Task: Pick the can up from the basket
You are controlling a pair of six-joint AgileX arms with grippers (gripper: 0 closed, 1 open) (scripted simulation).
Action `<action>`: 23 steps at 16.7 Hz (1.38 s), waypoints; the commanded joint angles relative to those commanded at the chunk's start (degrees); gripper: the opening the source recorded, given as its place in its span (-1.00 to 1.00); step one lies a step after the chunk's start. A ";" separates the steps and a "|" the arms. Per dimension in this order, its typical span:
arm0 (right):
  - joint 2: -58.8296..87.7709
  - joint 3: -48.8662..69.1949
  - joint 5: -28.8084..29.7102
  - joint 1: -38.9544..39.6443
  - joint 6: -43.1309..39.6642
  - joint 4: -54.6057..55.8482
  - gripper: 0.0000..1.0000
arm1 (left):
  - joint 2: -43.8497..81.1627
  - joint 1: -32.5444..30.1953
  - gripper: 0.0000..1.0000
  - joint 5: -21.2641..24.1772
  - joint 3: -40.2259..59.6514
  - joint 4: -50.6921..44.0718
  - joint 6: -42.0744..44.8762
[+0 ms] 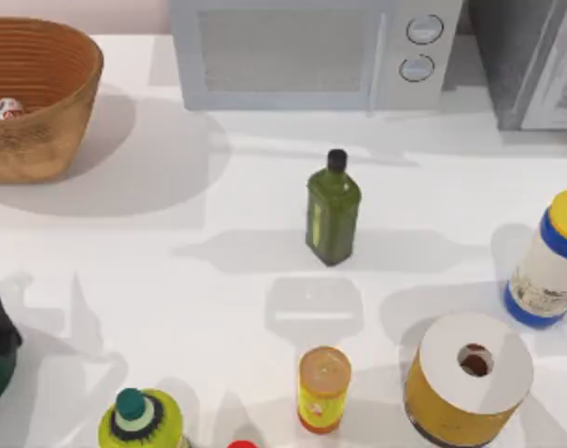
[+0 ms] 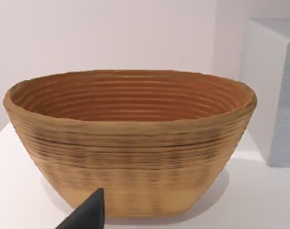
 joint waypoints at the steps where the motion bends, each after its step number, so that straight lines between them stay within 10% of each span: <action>1: 0.00 0.00 0.00 0.00 0.00 0.00 1.00 | 0.00 0.00 1.00 0.00 0.00 0.00 0.00; 10: 0.00 0.00 0.00 0.00 0.00 0.00 1.00 | 16.71 0.69 1.00 0.31 18.53 -9.36 0.96; 23: 0.00 0.00 0.00 0.00 0.00 0.00 1.00 | 86.25 3.12 1.00 2.46 88.45 -49.13 4.75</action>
